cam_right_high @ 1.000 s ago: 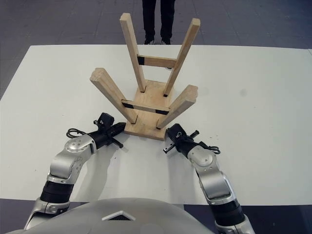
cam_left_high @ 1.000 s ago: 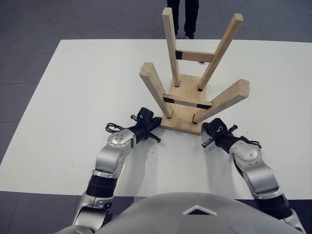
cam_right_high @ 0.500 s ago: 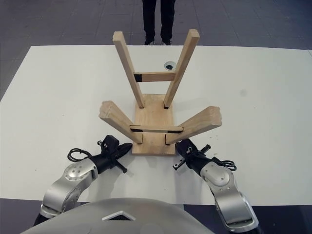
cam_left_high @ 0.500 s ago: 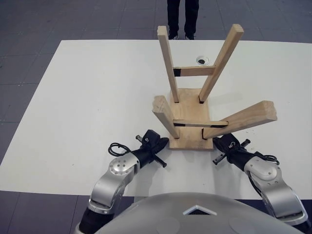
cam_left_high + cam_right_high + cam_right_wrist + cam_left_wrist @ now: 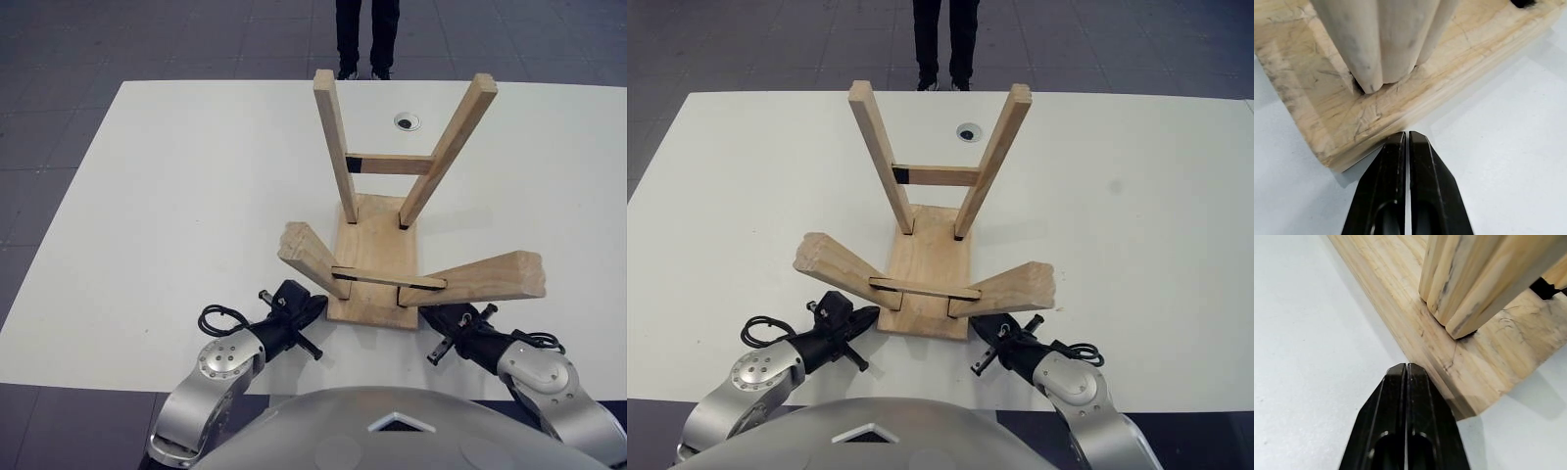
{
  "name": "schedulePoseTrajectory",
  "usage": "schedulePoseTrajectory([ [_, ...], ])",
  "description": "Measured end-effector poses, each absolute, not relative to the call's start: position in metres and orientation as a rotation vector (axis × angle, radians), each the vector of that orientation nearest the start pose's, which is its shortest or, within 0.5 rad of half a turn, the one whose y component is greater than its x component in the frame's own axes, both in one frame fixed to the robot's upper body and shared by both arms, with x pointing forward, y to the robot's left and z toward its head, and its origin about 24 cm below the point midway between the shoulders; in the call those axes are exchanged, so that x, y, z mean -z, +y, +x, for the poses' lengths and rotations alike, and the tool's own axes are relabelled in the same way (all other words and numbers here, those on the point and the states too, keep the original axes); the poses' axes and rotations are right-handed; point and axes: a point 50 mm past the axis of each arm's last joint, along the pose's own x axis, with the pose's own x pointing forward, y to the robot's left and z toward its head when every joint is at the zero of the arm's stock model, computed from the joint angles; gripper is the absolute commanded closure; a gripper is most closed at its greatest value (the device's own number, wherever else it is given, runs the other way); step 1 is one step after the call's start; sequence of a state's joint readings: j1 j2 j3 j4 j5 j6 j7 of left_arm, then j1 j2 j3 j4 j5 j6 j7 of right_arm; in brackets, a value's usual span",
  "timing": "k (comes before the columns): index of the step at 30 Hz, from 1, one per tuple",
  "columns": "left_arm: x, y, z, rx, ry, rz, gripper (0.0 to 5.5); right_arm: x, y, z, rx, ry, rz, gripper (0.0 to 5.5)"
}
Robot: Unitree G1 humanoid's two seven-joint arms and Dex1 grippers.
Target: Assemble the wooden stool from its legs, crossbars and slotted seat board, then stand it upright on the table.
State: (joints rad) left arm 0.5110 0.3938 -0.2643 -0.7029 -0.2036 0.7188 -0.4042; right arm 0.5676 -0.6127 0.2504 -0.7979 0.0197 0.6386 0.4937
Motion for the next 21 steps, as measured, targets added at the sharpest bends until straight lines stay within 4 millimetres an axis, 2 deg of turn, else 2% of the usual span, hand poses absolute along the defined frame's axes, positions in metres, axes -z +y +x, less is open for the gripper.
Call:
schedulePoseTrajectory([
  [2,-0.035,0.132,0.120,0.678,0.627,-0.002,5.40,-0.048,-0.156,0.112,-0.787,0.616,-0.335,5.37],
  [6,-0.053,0.142,0.130,0.631,0.497,-0.006,5.40,-0.055,-0.168,0.113,-0.811,0.614,-0.355,5.37],
  [10,-0.068,0.159,0.142,0.575,0.370,0.034,5.40,-0.064,-0.173,0.101,-0.906,0.643,-0.351,5.37],
  [13,-0.068,0.169,0.143,0.583,0.379,0.062,5.40,-0.069,-0.170,0.095,-0.974,0.637,-0.320,5.37],
  [18,-0.053,0.192,0.146,0.499,0.455,0.145,5.40,-0.067,-0.160,0.089,-1.054,0.637,-0.289,5.37],
  [21,-0.068,0.210,0.166,0.381,0.320,0.220,5.40,-0.063,-0.158,0.094,-1.063,0.628,-0.297,5.37],
])
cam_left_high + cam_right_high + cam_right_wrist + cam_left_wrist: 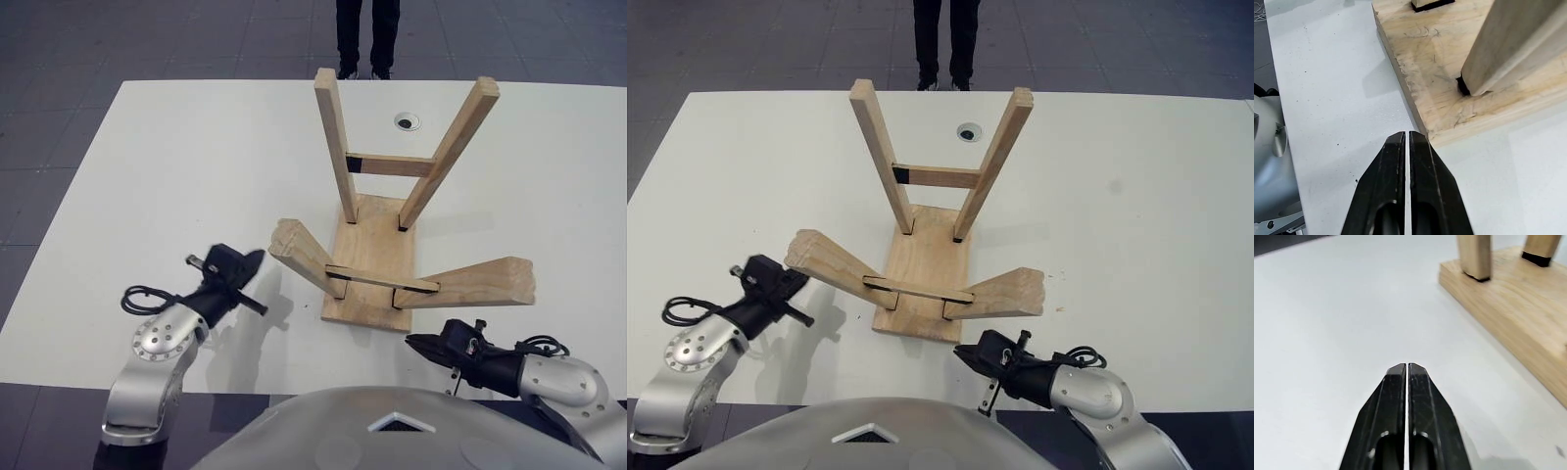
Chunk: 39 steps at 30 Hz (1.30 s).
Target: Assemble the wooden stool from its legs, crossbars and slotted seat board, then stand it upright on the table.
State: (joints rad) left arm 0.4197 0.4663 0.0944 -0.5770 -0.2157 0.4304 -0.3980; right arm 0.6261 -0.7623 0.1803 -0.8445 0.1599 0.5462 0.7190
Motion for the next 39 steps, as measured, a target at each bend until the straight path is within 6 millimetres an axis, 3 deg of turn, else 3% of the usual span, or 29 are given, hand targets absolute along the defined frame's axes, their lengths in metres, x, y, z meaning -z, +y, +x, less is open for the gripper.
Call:
schedulePoseTrajectory([
  [6,-0.105,0.254,0.188,0.075,0.016,0.366,5.40,-0.060,-0.164,0.096,-1.047,0.647,-0.307,5.37],
  [14,-0.166,0.244,0.198,-0.041,-0.424,0.338,5.40,-0.055,-0.178,0.093,-1.017,0.705,-0.331,5.37],
  [17,-0.172,0.235,0.197,-0.015,-0.468,0.309,5.40,-0.054,-0.182,0.105,-0.988,0.683,-0.359,5.37],
  [22,-0.176,0.218,0.195,0.055,-0.505,0.278,5.40,-0.050,-0.171,0.111,-1.024,0.651,-0.343,5.37],
  [27,-0.181,0.217,0.193,0.056,-0.527,0.277,5.40,-0.048,-0.154,0.109,-1.085,0.633,-0.317,5.37],
  [31,-0.199,0.219,0.191,0.014,-0.619,0.273,5.40,-0.045,-0.137,0.105,-1.179,0.618,-0.301,5.37],
  [34,-0.203,0.219,0.189,0.004,-0.641,0.275,5.40,-0.042,-0.124,0.115,-1.220,0.579,-0.312,5.37],
  [39,-0.186,0.222,0.187,-0.020,-0.536,0.282,5.40,-0.032,-0.087,0.160,-1.258,0.465,-0.341,5.37],
])
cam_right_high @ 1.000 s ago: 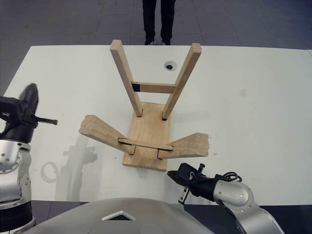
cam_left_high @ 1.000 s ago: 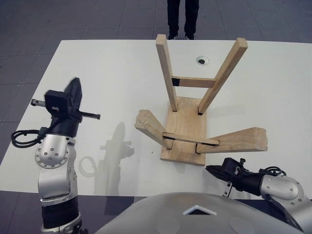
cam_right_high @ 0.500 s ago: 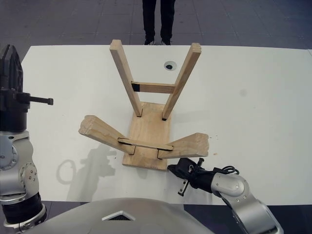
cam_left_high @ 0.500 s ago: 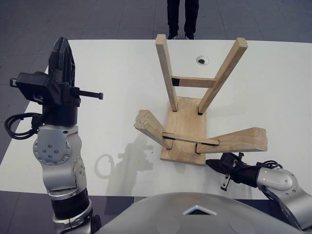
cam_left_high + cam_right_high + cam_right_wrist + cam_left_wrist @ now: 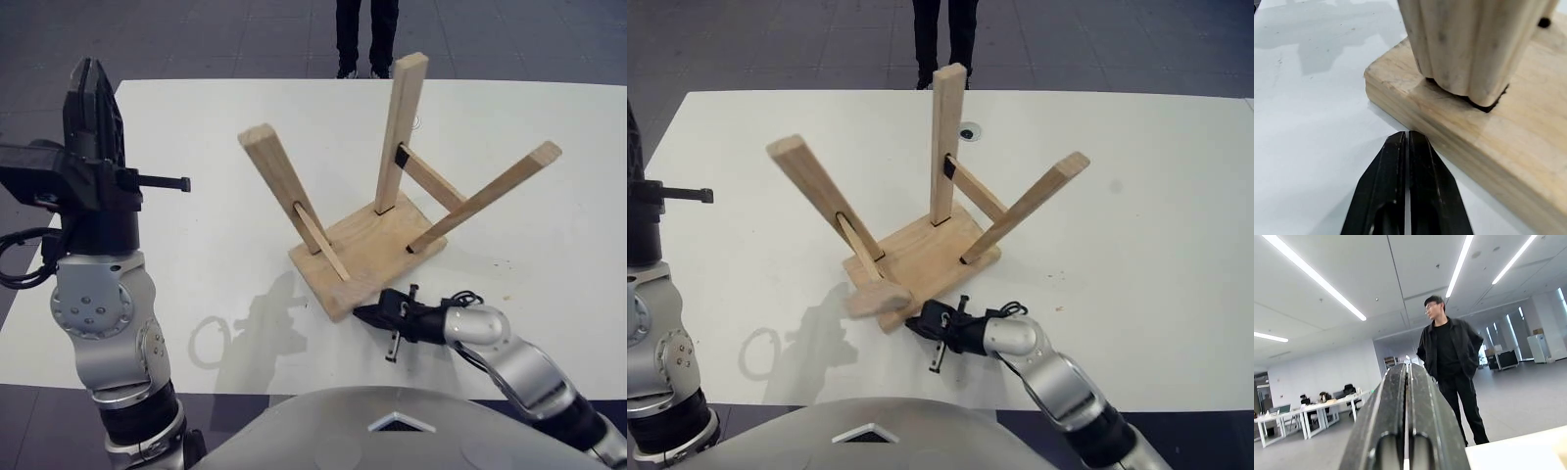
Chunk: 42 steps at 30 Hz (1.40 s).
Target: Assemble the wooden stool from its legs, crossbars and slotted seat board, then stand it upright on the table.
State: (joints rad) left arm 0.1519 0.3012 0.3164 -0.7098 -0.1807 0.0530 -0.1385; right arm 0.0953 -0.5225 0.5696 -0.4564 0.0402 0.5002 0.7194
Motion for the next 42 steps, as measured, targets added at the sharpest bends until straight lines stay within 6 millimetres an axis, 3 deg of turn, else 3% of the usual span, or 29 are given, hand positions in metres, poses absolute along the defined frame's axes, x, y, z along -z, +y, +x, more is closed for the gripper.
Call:
schedulePoseTrajectory([
  [4,-0.171,0.227,0.191,-0.069,-0.429,0.286,5.40,-0.027,-0.062,0.182,-1.282,0.414,-0.358,5.37],
  [7,-0.123,0.233,0.189,-0.110,-0.141,0.227,5.40,-0.026,-0.042,0.188,-1.307,0.392,-0.353,5.37],
  [12,-0.087,0.226,0.190,-0.051,0.051,0.194,5.40,-0.026,-0.043,0.184,-1.306,0.396,-0.340,5.37],
  [17,-0.061,0.218,0.188,0.013,0.178,0.155,5.40,-0.030,-0.070,0.168,-1.232,0.440,-0.319,5.37],
  [23,-0.054,0.203,0.186,0.089,0.212,0.119,5.40,-0.053,-0.100,0.135,-1.128,0.462,-0.255,5.37],
  [26,-0.049,0.200,0.183,0.109,0.241,0.097,5.40,-0.055,-0.130,0.125,-1.020,0.527,-0.290,5.37],
  [32,-0.042,0.188,0.172,0.169,0.325,0.046,5.40,-0.056,-0.201,0.135,-0.709,0.633,-0.446,5.37],
  [34,-0.041,0.187,0.169,0.179,0.352,0.026,5.40,-0.056,-0.213,0.138,-0.653,0.652,-0.484,5.37],
  [38,-0.038,0.184,0.168,0.195,0.379,0.008,5.40,-0.052,-0.223,0.154,-0.584,0.644,-0.505,5.37],
  [42,-0.034,0.178,0.166,0.218,0.402,-0.005,5.40,-0.045,-0.218,0.174,-0.546,0.590,-0.478,5.37],
])
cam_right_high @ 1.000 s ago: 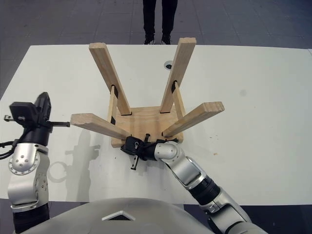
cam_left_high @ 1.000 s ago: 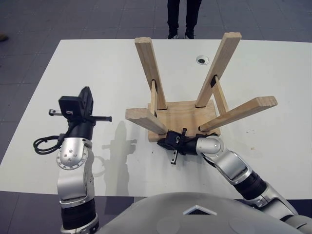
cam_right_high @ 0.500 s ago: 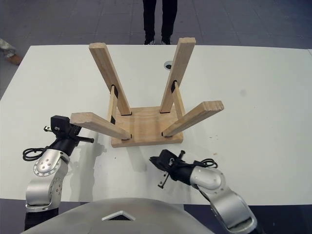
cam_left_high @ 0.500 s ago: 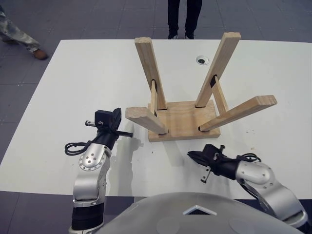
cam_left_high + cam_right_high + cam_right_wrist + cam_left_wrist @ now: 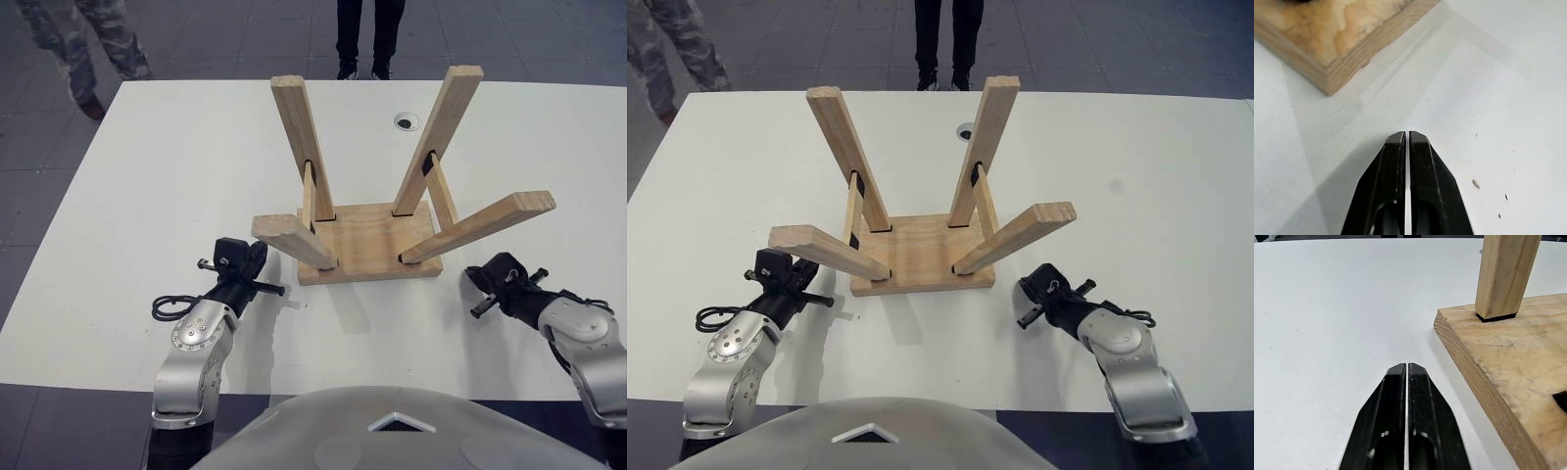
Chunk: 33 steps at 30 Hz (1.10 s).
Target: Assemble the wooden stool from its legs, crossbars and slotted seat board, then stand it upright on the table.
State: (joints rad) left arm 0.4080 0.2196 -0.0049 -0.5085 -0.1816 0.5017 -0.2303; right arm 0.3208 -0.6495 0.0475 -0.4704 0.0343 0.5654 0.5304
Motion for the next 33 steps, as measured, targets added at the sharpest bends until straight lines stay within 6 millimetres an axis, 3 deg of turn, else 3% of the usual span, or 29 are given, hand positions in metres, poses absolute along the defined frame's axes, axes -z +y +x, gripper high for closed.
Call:
schedulePoseTrajectory([
  [5,-0.028,0.168,0.161,0.250,0.431,-0.026,5.40,-0.038,-0.201,0.189,-0.561,0.537,-0.466,5.37],
  [9,-0.024,0.159,0.157,0.304,0.463,-0.041,5.40,-0.037,-0.197,0.190,-0.569,0.530,-0.462,5.37],
  [14,-0.017,0.157,0.154,0.334,0.511,-0.029,5.40,-0.038,-0.190,0.181,-0.599,0.533,-0.445,5.37],
  [33,-0.022,0.157,0.147,0.409,0.559,-0.029,5.40,-0.042,-0.185,0.156,-0.645,0.575,-0.392,5.37],
])
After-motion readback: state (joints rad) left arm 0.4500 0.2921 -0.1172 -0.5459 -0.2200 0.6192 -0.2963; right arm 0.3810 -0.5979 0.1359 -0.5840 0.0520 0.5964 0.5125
